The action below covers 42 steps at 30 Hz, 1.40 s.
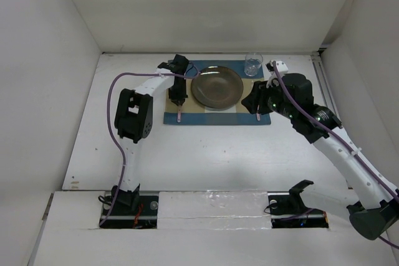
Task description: Set the dinner table for one person
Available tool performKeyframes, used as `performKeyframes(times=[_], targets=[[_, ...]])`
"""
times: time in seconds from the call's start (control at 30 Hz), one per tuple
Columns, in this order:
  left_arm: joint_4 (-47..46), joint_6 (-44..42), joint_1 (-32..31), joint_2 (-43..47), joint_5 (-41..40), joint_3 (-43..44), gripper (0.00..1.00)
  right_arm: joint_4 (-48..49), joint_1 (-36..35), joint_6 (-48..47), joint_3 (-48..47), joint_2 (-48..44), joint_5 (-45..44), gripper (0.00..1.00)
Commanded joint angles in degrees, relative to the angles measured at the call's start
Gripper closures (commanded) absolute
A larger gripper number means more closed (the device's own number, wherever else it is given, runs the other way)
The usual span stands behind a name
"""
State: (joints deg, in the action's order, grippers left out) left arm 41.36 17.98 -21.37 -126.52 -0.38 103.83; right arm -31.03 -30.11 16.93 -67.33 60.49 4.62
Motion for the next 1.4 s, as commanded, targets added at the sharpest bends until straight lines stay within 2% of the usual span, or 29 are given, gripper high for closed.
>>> performKeyframes(times=[0.0, 0.13, 0.27, 0.53, 0.6, 0.63, 0.67, 0.7, 0.73, 0.77, 0.8, 1.0, 1.03, 1.13, 1.17, 1.27, 1.37], targets=[[1.7, -0.8, 0.4, 0.3, -1.3, 2.4, 1.0, 1.4, -0.7, 0.3, -1.9, -0.2, 0.7, 0.47], [1.7, -0.8, 0.4, 0.3, -1.8, 2.4, 1.0, 1.4, -0.7, 0.3, -1.9, -0.2, 0.7, 0.47], [1.7, 0.3, 0.4, 0.8, -2.4, 1.9, 0.81, 1.4, -0.7, 0.3, -1.9, -0.2, 1.2, 0.46], [1.1, 1.4, 0.4, 4.5, -3.7, 1.4, 0.6, 0.3, -0.7, -0.2, -2.5, -0.2, 0.0, 0.46], [1.1, 2.1, 0.4, 7.4, -5.4, 0.8, 0.48, -0.4, -0.7, -0.2, -3.0, -1.2, -1.8, 0.44], [1.1, 3.6, 0.4, 8.8, -6.2, 0.2, 0.44, -1.0, -0.7, -0.2, -3.0, -1.3, -3.7, 0.39], [0.5, 3.6, 0.4, 10.4, -6.7, -0.9, 0.41, -1.0, -0.7, -0.2, -3.6, -1.9, -4.7, 0.39], [0.5, 4.5, 0.9, 14.0, -7.3, -1.6, 0.21, -2.5, -0.7, -0.2, -4.4, -2.8, -6.0, 0.23], [-0.2, 5.0, 0.9, 16.0, -8.6, -2.4, 0.0, -3.5, -0.7, 0.3, -4.9, -3.4, -7.3, 0.23], [-0.8, 5.9, 1.5, 18.0, -8.6, -3.0, 0.0, -4.6, -0.7, 0.3, -5.6, -3.9, -10.6, 0.02], [-0.8, 6.5, 1.5, 20.1, -9.5, -4.7, 0.0, -5.8, -0.7, 0.3, -6.3, -4.6, -12.1, 0.0], [-2.4, 10.2, 2.3, 40.5, -22.0, -12.8, 0.0, -15.5, -0.7, 0.8, -11.8, -11.1, -24.0, 0.0], [-2.4, 11.4, 2.3, 46.8, -24.2, -16.3, 0.0, -17.4, -0.7, 0.8, -12.6, -12.8, -25.5, 0.0], [-4.7, 11.9, 2.3, 56.9, -26.1, -22.9, 0.0, -20.5, -0.7, 1.3, -14.5, -15.2, -27.7, 0.0], [-5.2, 11.9, 2.3, 63.1, -26.8, -24.3, 0.0, -21.7, -0.7, 1.4, -15.3, -16.5, -28.7, 0.0], [-4.7, 11.9, 2.8, 73.2, -29.3, -27.1, 0.0, -26.0, -0.7, 1.4, -17.8, -18.4, -31.9, 0.0], [-3.1, 11.9, 2.8, 79.2, -31.3, -28.4, 0.0, -28.8, -0.7, 1.4, -18.5, -20.8, -33.2, 0.0]])
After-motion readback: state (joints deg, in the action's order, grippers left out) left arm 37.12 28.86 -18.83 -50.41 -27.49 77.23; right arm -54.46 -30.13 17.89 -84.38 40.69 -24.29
